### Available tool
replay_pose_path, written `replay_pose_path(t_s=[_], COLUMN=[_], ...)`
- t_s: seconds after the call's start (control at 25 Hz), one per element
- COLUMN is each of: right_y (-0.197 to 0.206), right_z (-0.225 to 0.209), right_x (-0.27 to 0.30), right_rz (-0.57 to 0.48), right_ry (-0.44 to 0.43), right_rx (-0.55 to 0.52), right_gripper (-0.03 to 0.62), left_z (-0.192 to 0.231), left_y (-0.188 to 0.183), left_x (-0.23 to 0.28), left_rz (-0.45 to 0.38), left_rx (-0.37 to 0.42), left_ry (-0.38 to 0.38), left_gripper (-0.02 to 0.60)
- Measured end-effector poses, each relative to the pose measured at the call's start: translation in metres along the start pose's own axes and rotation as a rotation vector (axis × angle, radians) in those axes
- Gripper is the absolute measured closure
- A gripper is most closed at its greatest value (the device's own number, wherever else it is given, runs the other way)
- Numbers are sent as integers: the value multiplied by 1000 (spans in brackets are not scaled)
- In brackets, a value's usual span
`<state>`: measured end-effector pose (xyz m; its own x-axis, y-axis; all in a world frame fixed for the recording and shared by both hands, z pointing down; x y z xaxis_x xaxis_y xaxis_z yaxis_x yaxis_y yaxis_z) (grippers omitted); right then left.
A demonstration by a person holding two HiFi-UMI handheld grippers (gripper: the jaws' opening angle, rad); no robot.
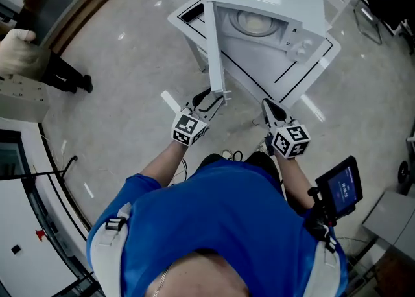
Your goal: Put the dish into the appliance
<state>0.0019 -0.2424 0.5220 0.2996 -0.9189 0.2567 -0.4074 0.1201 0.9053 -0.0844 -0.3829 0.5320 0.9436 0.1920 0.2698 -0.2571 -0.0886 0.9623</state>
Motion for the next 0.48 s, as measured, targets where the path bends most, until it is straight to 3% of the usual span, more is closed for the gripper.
replay_pose_path(t_s=[0.48], right_y=[-26], right_z=[-84], right_x=[-25], right_rz=[-36], right_ry=[81], right_rx=[17], right_gripper=[592], left_z=[-46], left_y=[-31], left_x=[94], left_rz=[-12], left_rx=[31], left_ry=[129], left_gripper=[399])
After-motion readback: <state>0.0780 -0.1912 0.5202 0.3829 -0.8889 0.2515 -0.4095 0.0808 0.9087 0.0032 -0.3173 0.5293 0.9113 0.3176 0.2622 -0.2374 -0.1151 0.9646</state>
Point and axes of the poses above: the fingertips, and each gripper's own axes: x forward along the fingers, z to its left, y out of its underside, the point moved 1 cm from there along -x, backward along the fingers, and after that the axes turned 5 degrees about y, right-handed, at the moved point
